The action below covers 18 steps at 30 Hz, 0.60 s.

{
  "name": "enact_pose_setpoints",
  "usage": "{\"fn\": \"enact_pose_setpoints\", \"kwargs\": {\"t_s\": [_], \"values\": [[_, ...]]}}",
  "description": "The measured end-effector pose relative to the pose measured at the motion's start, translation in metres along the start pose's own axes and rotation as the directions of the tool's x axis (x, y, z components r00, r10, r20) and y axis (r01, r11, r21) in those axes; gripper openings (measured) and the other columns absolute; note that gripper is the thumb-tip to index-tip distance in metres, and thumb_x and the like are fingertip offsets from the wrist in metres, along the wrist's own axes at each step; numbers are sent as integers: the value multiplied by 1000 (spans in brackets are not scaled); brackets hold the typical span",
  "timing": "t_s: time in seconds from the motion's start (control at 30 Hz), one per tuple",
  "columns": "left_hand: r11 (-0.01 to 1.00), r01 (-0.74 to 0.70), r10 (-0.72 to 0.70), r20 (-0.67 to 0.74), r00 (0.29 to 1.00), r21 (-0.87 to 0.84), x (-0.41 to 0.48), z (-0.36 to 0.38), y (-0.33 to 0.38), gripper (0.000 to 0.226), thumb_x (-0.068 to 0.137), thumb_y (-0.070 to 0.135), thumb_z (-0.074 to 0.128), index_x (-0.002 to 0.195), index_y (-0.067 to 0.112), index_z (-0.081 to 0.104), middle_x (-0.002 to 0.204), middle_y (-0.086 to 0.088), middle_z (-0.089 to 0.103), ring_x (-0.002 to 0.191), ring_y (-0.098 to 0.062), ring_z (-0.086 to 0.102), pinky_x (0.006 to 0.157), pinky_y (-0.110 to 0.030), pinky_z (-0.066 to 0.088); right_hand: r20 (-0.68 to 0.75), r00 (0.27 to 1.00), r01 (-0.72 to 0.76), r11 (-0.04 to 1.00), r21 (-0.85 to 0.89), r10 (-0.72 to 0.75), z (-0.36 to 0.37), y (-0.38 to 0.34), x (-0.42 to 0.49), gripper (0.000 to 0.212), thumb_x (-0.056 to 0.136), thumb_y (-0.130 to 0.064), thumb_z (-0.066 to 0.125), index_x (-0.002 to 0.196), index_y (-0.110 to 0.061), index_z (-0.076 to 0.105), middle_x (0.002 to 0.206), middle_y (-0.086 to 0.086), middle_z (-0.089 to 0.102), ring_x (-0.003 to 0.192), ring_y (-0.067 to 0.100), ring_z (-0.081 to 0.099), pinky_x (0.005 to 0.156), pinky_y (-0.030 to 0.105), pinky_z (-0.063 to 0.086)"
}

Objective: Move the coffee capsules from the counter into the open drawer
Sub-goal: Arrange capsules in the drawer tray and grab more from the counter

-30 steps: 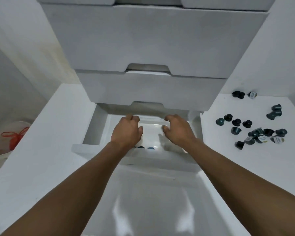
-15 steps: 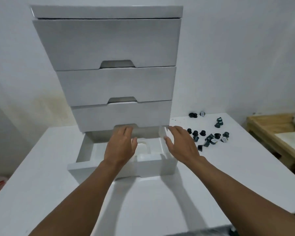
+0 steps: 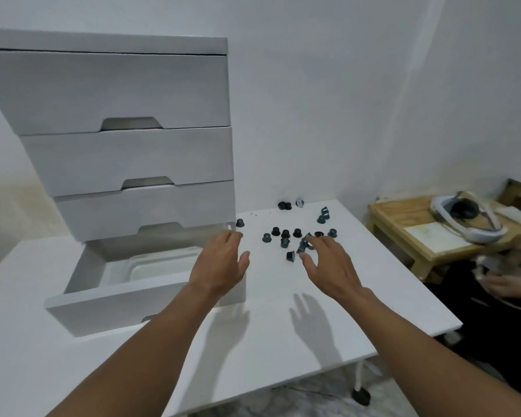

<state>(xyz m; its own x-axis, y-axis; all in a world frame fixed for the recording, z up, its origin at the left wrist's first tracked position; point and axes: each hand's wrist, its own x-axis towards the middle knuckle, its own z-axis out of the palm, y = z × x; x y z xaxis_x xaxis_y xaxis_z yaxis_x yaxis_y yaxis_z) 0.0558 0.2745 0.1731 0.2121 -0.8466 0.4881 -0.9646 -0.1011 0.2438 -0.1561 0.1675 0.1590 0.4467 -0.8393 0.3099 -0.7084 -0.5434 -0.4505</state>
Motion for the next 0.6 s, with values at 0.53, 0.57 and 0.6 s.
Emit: {"fn": "enact_pose_setpoints", "kwargs": {"t_s": [0.53,0.57,0.6], "values": [[983,183,-183,79,980,6,64,129,120,34,85,23,63,112,2,61,111,-15,62,99,-35,60,78,-39,49,157,986,56,997,47,-62,-26,176,71,43,94,-33,52,133,-15,50,135,2,52,126,20,47,103,31,35],[980,199,-200,86,976,14,68,134,122,34,86,23,62,113,2,61,113,-14,62,101,-34,59,77,-38,49,167,983,63,996,57,-72,-20,180,76,43,94,-32,52,133,-15,50,134,3,52,126,20,47,103,31,35],[977,214,-214,102,971,16,71,140,123,34,87,24,61,114,3,60,115,-14,61,103,-34,58,79,-37,48,173,981,72,995,68,-83,-14,183,81,42,94,-31,53,133,-15,51,134,3,52,127,20,47,103,31,35]]}}
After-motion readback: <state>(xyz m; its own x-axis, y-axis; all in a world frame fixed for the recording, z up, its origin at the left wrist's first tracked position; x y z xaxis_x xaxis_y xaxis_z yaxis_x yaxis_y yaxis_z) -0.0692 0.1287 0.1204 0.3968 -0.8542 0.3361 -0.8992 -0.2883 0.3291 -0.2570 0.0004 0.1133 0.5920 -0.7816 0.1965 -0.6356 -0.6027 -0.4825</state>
